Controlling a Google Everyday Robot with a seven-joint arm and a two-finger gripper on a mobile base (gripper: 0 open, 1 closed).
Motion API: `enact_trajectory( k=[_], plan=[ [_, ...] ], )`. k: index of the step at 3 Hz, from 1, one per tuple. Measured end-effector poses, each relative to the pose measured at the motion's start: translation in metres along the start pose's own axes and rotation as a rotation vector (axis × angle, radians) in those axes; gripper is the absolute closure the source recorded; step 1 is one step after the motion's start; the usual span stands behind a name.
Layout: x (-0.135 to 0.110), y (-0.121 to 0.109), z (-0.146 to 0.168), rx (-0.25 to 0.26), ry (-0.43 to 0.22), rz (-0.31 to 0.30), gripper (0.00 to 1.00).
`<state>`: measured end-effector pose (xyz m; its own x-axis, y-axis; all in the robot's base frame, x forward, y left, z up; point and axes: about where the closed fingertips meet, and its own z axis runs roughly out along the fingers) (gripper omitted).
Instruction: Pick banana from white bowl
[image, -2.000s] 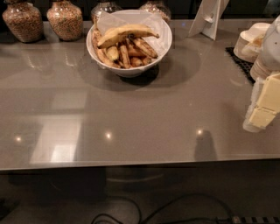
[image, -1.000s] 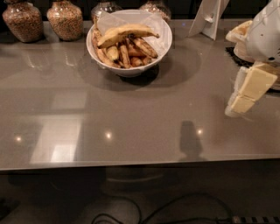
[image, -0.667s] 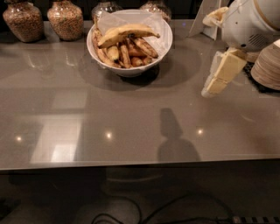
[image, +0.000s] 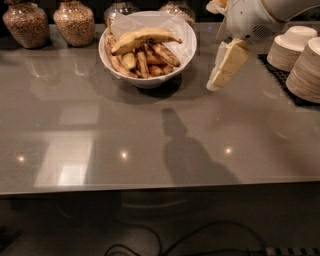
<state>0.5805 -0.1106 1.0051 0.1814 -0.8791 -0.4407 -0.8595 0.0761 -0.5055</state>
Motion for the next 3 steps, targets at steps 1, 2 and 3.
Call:
enact_trajectory(
  k=[1, 2, 3],
  plan=[
    [-0.007, -0.026, 0.013, 0.028, -0.037, -0.026, 0.0],
    [-0.02, -0.061, 0.04, 0.043, -0.108, -0.035, 0.0],
    [-0.031, -0.09, 0.067, 0.039, -0.183, -0.019, 0.0]
  ],
)
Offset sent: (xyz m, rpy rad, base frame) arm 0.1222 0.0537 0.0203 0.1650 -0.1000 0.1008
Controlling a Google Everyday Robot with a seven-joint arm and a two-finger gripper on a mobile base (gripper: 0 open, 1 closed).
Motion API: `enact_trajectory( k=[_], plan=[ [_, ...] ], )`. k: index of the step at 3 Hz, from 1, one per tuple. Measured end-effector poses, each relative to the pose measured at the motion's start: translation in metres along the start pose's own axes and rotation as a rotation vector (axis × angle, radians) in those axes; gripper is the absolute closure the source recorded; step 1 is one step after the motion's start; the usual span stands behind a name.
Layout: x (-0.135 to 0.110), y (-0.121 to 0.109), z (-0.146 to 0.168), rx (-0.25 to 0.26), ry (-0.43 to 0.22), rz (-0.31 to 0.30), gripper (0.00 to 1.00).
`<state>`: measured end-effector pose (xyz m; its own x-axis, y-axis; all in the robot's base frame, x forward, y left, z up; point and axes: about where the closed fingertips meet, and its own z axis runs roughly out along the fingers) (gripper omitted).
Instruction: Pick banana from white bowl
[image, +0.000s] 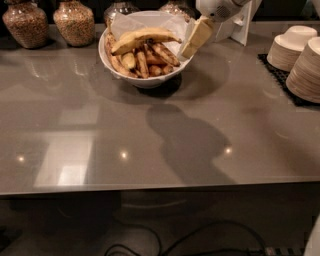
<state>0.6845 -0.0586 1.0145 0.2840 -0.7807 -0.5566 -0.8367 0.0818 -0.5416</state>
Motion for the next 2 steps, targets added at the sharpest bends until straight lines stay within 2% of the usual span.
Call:
enact_trajectory(
  k=[1, 2],
  plan=[
    [-0.003, -0.016, 0.025, -0.002, -0.065, 0.03, 0.19],
    [-0.007, -0.024, 0.045, -0.009, -0.112, 0.054, 0.34]
  ],
)
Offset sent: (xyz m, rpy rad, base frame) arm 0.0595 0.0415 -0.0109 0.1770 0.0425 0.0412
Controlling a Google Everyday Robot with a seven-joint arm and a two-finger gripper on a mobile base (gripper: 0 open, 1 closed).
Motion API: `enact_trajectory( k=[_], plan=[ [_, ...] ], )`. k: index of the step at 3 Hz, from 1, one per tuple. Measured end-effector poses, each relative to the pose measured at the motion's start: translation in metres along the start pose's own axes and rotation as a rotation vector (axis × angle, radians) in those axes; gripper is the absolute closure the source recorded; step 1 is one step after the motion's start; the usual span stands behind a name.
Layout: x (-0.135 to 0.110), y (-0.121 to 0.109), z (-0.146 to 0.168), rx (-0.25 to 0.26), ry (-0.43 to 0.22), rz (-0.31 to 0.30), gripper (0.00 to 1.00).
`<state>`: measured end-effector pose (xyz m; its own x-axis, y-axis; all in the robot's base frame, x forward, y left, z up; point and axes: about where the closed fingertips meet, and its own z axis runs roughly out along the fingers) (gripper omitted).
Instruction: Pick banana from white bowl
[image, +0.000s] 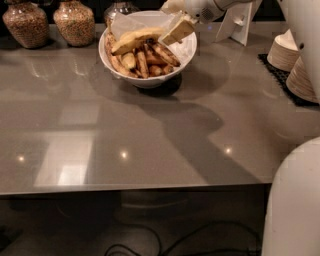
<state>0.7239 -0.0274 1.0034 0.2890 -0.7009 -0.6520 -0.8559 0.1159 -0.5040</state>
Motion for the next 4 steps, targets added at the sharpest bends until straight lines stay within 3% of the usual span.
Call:
enact_trajectory(
  k=[1, 4],
  plan=[
    [0.0, -0.007, 0.027, -0.011, -0.047, 0.028, 0.38],
    [0.002, -0.01, 0.064, -0.042, -0.016, 0.013, 0.4]
  ],
)
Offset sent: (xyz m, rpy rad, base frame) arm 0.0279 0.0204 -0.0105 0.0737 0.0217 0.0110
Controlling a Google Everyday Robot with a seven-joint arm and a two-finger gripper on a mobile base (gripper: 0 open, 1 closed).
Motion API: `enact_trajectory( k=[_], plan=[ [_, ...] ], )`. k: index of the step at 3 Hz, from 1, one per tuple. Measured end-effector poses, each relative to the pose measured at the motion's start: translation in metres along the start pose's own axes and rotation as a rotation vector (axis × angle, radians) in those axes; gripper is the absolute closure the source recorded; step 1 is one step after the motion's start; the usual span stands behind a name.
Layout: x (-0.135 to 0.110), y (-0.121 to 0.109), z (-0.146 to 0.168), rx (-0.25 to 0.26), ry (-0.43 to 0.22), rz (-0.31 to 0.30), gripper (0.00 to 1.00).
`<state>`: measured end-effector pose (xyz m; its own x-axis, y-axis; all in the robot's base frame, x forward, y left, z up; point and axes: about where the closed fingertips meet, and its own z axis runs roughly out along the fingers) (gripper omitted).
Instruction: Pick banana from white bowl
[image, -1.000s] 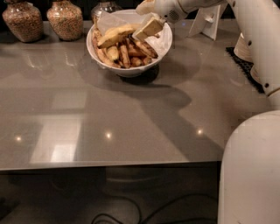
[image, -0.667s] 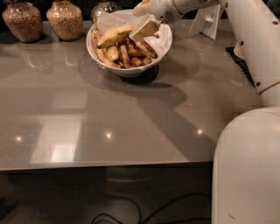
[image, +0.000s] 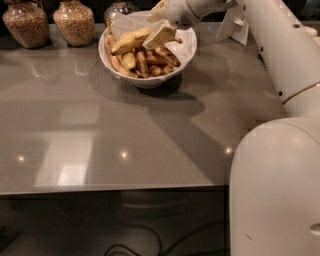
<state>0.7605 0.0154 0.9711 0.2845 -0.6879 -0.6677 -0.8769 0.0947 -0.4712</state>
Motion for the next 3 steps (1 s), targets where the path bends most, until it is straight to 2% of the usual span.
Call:
enact_trajectory(
  k=[2, 3],
  plan=[
    [0.007, 0.004, 0.021, -0.032, 0.033, 0.005, 0.42],
    [0.006, 0.004, 0.03, -0.042, 0.033, 0.0, 0.46]
  ],
)
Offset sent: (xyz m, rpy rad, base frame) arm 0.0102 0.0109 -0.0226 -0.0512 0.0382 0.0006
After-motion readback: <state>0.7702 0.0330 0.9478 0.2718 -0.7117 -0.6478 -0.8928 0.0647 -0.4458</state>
